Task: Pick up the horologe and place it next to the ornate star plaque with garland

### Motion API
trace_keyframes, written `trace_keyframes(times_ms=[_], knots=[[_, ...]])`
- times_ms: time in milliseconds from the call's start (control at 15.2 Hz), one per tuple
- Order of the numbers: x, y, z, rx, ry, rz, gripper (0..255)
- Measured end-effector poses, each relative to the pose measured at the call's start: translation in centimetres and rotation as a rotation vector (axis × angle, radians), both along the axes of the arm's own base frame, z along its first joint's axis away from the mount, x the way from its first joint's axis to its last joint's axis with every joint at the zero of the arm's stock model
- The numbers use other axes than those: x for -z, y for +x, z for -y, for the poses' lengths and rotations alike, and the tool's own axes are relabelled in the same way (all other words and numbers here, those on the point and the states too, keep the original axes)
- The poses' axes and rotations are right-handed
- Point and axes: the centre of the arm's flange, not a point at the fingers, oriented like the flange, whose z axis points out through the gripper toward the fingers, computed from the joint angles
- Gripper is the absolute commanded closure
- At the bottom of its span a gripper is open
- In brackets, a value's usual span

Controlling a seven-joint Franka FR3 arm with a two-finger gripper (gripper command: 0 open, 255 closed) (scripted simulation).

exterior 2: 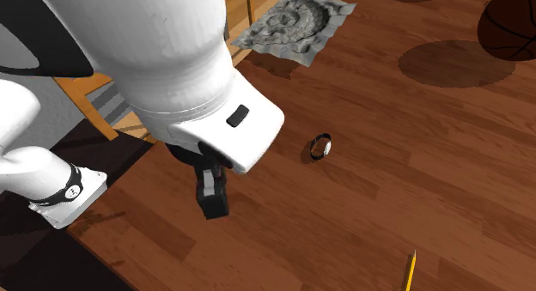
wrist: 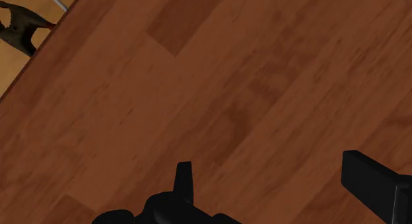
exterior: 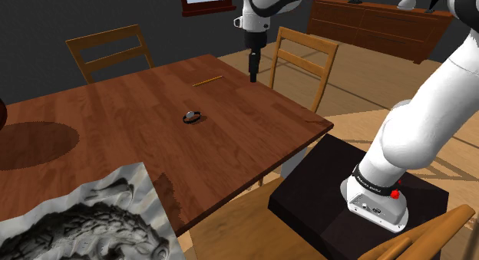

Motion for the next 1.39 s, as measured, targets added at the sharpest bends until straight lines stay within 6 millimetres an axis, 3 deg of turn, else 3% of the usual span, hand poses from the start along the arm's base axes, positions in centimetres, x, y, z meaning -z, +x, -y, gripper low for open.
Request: trace_keyframes(times_ms=[726,1254,1386], knots=[[4.8,10.5,-10.1,-0.326,-0.013,-0.032,0],[8.4,15.7,-19.2,-0.561,-0.023,-0.056,0],[9.5,15.9,-19.9,-0.582,-0.023,-0.059,0]])
